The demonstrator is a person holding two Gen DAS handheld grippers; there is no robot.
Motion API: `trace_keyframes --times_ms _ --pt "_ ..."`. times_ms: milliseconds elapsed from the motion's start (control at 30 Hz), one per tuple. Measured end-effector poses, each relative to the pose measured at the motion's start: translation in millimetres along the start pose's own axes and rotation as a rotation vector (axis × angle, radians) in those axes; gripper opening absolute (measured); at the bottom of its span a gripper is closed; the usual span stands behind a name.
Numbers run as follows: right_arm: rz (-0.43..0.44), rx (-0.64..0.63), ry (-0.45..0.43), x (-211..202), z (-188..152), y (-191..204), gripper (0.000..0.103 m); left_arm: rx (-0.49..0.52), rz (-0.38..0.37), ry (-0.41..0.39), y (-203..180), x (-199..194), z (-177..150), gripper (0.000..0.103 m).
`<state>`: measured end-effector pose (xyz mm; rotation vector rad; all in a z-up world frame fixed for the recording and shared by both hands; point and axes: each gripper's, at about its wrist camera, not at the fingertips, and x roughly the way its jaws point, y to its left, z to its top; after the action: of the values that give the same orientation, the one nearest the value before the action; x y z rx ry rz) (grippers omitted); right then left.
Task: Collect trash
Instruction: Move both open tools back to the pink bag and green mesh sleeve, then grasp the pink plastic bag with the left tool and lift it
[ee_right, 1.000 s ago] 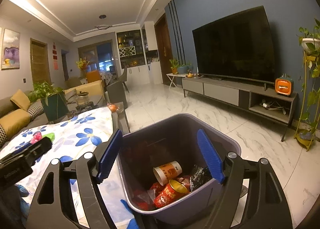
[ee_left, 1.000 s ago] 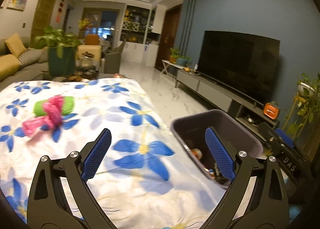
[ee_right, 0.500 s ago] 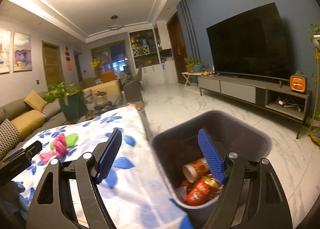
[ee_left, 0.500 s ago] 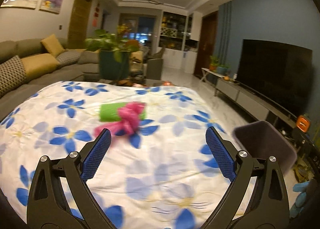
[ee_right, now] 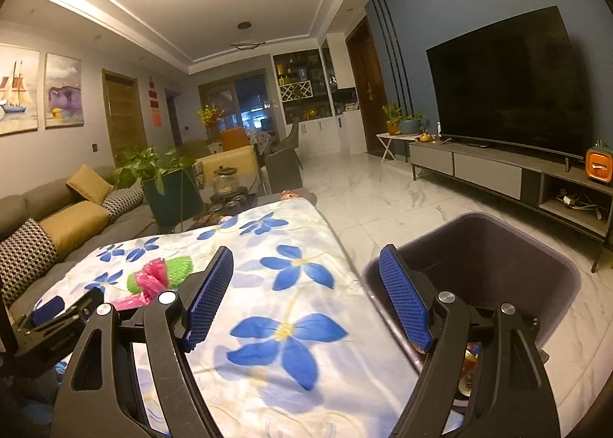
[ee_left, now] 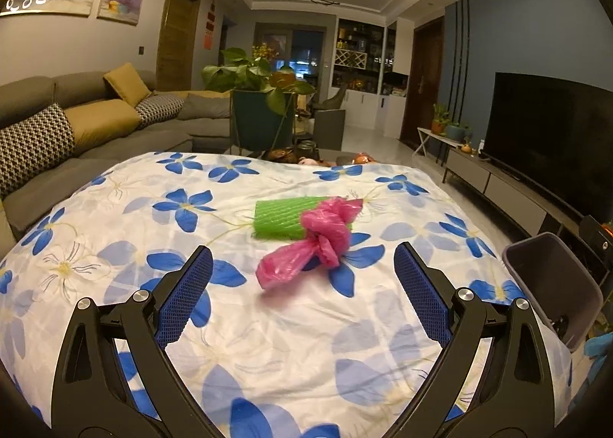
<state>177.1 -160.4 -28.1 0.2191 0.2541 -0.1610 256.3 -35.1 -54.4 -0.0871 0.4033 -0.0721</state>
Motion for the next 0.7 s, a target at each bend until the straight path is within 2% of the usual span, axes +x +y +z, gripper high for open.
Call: trace_keyframes --times_ms 200,367,467,567,633,667,700 --pt "0.012 -0.012 0.024 21 0 20 0.077 0.045 -0.006 0.046 1 29 2 0.094" --pt "0.015 -0.026 0.055 38 -2 34 0.077 0.028 -0.028 0.086 0 52 11 0.094" --pt "0.013 -0.039 0.064 48 -2 42 0.077 0.053 -0.031 0.118 -5 69 16 0.092" --pt "0.015 -0.050 0.068 54 -2 48 0.077 0.079 -0.049 0.186 -12 89 15 0.078" --pt "0.016 -0.054 0.073 56 -4 50 0.077 0.083 -0.073 0.255 -13 104 10 0.057" --pt "0.017 -0.055 0.076 57 -3 50 0.077 0.081 -0.080 0.276 -13 108 8 0.051" --pt "0.017 -0.058 0.078 59 -3 52 0.077 0.079 -0.084 0.294 -13 111 6 0.040"
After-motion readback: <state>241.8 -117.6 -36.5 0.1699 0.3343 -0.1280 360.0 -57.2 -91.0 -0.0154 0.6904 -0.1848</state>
